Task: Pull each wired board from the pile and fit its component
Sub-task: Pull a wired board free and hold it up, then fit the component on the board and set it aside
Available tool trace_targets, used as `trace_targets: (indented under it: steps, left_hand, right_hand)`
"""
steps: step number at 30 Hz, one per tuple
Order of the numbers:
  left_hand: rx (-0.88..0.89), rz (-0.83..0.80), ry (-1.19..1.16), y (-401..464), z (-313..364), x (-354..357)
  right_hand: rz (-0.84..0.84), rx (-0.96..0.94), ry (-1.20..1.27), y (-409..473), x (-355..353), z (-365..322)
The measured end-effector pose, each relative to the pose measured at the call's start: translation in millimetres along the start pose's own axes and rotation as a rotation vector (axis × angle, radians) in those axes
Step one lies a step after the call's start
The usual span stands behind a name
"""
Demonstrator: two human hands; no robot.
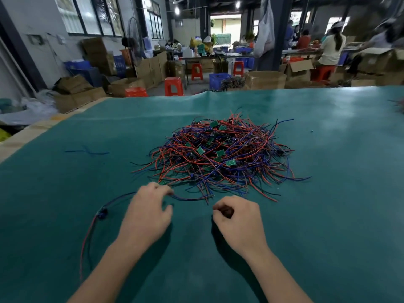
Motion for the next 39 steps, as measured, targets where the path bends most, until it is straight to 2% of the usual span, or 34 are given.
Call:
trace_targets:
  steps: [2, 6, 8, 11, 13, 15, 17, 19, 22, 24, 27, 29, 32, 35, 39]
  left_hand:
    - [-0.022, -0.072, -0.043, 12, 15, 28]
    - [-0.06, 0.065, -0.112, 24, 15, 44]
    - [-0.047, 0.08, -0.134, 22, 16, 46]
    - [0.074, 0.123, -0.198, 12, 27, 46]
    - [0.131, 0.21, -0.274, 3, 36, 41]
    - [0.18, 0.291, -0.334, -5, 47, 37]
    - [0.287, 0.299, -0.343, -11, 62, 36]
    - [0.433, 0.252, -0.31, -18, 80, 41]
    - [0.571, 0.173, -0.271, -23, 94, 50]
    - [0.517, 0.17, -0.338, -19, 88, 49]
    - [0.321, 0.205, -0.409, -11, 68, 43]
    - [0.274, 0.109, -0.439, -8, 63, 45]
    - [0.342, -0.102, -0.529, -14, 77, 51]
    - [0.434, -0.256, -0.453, -26, 95, 59]
    - [0.455, -0.345, -0.318, -28, 95, 65]
  right_hand:
    - [0.012, -0.001, 0.007, -1, -3, -1]
    - [0.023, 0.004, 0.015, 0, -3, -3]
    - [0.035, 0.013, 0.016, 2, -1, 0]
    - [0.133, 0.058, 0.036, 3, -3, 6]
    - [0.201, 0.144, 0.127, 4, -7, 10]
    - [0.204, 0.259, 0.274, 6, -8, 14]
    - [0.169, 0.331, 0.382, 9, -9, 18]
    - [0.166, 0.375, 0.5, 12, -14, 23]
    - [0.173, 0.451, 0.878, 13, -18, 26]
    - [0.2, 0.475, 1.014, 14, -24, 27]
    - [0.293, 0.576, 1.252, 17, -41, 39]
    - [0.328, 0.64, 1.37, 18, -52, 48]
    - [0.26, 0.643, 1.454, 18, -50, 48]
    - [0.186, 0.592, 1.461, 20, -41, 40]
    - [0.307, 0.603, 1.421, 20, -44, 43]
Point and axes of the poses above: each hand's wrist, its own y-axis towards the middle knuckle, its own x-axis out of the palm, z = x × y, the point moved 4 cm from there along y, towards the middle knuckle, and after that the axes turned 6 degrees about -y, right-handed, at the moved point
